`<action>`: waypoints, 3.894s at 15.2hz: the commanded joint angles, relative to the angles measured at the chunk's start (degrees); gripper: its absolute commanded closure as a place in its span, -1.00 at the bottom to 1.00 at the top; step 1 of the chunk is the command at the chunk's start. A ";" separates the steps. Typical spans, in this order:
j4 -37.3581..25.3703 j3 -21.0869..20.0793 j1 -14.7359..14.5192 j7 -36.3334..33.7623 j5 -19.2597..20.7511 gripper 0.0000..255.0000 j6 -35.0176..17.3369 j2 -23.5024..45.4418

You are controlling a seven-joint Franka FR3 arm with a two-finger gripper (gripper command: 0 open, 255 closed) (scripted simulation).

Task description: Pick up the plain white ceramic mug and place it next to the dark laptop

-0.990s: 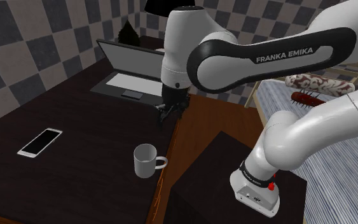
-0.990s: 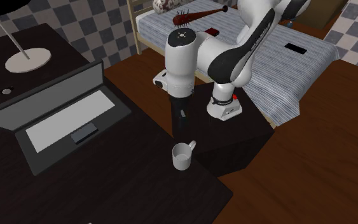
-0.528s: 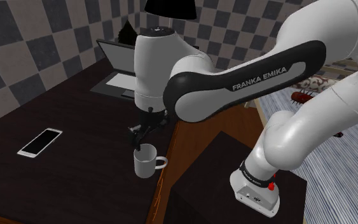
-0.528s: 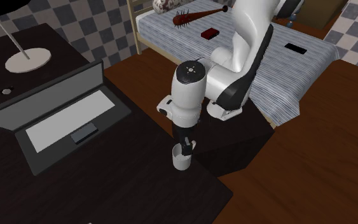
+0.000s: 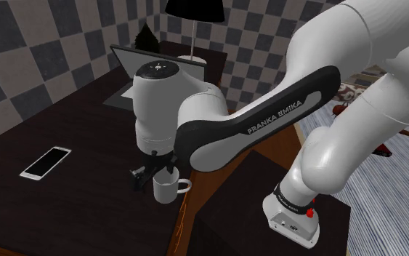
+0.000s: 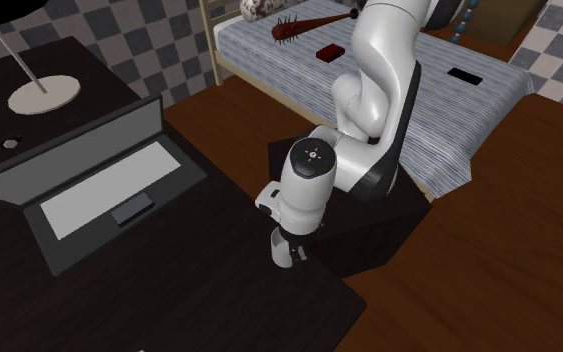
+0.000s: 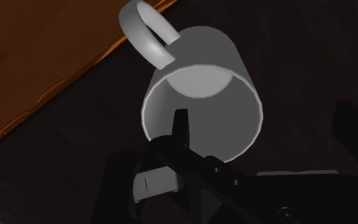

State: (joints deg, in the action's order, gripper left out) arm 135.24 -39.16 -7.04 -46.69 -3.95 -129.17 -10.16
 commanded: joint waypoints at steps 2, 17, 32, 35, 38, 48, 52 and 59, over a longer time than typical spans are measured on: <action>0.81 -0.55 0.40 -1.10 1.45 -1.00 -2.50 2.00; 1.31 -0.77 0.58 -1.68 2.23 1.00 -3.77 2.99; -3.13 1.05 -0.20 1.58 -1.49 1.00 5.22 -2.54; -4.59 1.55 -0.33 2.16 -2.06 1.00 7.65 -3.67; -6.16 2.03 -0.42 2.64 -2.48 1.00 10.06 -4.65; -12.11 3.44 -0.46 3.68 -3.17 1.00 17.96 -6.84; -14.82 3.90 -0.39 3.90 -3.20 1.00 21.06 -7.28; -20.00 4.53 -0.16 4.08 -3.00 1.00 26.44 -7.49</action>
State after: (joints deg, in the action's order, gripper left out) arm 116.23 -34.68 -7.31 -42.59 -7.12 -103.54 -17.88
